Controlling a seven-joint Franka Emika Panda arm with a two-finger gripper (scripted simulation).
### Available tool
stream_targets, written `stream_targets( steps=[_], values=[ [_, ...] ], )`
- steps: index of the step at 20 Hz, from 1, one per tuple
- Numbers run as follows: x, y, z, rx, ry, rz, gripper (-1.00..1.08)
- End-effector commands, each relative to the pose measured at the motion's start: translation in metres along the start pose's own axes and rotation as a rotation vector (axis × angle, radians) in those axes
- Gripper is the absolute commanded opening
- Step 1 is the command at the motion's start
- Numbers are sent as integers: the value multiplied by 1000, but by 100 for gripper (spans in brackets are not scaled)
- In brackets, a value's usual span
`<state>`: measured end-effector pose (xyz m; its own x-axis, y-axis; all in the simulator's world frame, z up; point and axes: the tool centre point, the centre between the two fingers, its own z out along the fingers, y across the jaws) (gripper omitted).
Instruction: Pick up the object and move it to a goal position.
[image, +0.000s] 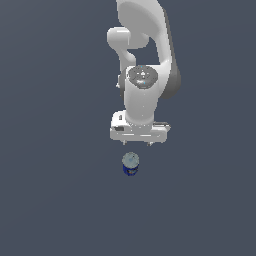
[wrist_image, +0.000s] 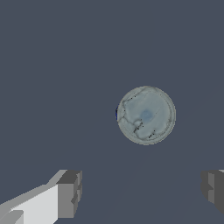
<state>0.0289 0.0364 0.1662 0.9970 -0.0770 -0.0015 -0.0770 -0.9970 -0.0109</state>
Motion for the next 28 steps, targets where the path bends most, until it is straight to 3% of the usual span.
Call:
stream_targets(
  steps=[1, 11, 19, 28],
  values=[
    [12, 5, 10, -2, 0, 54, 100],
    [40, 20, 39, -10, 2, 194, 100],
    [41, 21, 45, -11, 2, 202, 100],
    [41, 22, 87, -11, 3, 206, 100]
  ],
)
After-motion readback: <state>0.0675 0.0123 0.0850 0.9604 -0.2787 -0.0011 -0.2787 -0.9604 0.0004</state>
